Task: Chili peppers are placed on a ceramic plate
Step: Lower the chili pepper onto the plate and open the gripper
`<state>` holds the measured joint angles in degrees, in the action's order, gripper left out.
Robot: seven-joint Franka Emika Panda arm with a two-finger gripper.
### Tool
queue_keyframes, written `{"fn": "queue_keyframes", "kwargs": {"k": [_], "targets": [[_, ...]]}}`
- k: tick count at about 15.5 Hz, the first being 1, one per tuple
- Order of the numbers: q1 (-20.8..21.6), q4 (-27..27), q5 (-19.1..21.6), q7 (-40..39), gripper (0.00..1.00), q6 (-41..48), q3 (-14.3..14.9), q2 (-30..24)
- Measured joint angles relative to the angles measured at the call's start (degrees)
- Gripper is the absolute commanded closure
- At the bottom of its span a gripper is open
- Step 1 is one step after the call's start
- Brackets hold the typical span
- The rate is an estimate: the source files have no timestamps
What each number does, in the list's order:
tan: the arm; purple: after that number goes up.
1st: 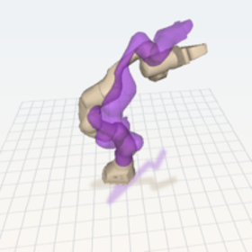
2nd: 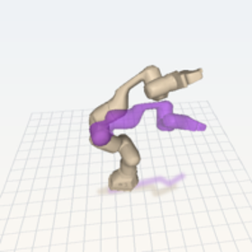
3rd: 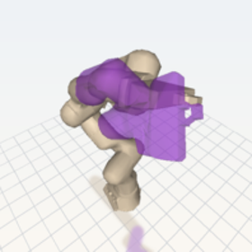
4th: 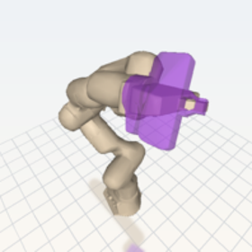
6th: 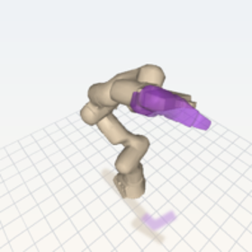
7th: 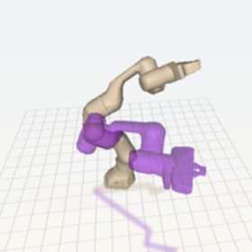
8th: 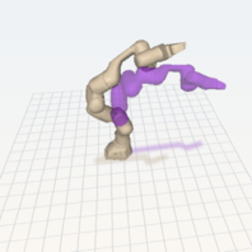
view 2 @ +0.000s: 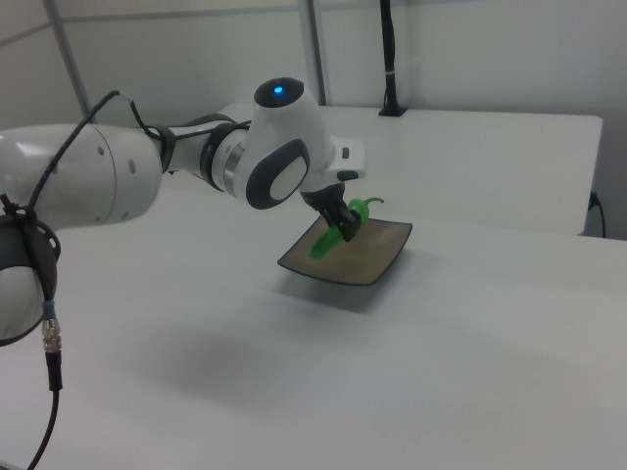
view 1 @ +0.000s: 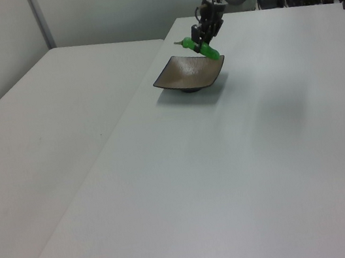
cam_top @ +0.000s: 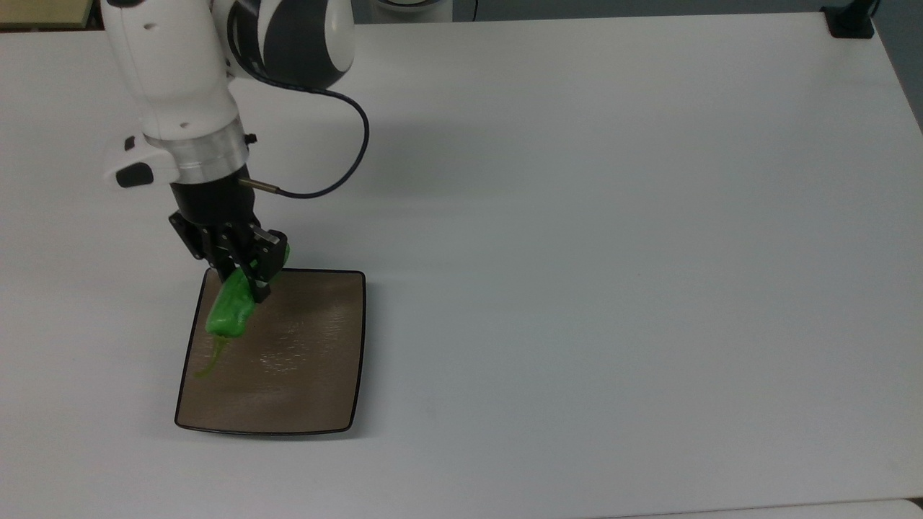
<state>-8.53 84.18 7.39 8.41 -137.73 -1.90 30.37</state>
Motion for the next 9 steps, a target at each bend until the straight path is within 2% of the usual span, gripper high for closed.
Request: {"fn": "queue_keyframes", "kwargs": {"k": [1,2,3,4,9], "targets": [[0.27,-0.36,0.00,0.03,0.49,0.00,0.00,0.54],[0.48,-0.72,0.00,0.07,0.21,0.00,0.00,1.07],[0.61,-1.07,0.00,0.10,0.07,0.00,-0.01,1.57],[0.64,-1.40,0.00,0.12,0.00,0.00,-0.01,1.99],[0.63,-2.45,0.01,0.16,0.00,0.00,-0.01,2.51]]}}
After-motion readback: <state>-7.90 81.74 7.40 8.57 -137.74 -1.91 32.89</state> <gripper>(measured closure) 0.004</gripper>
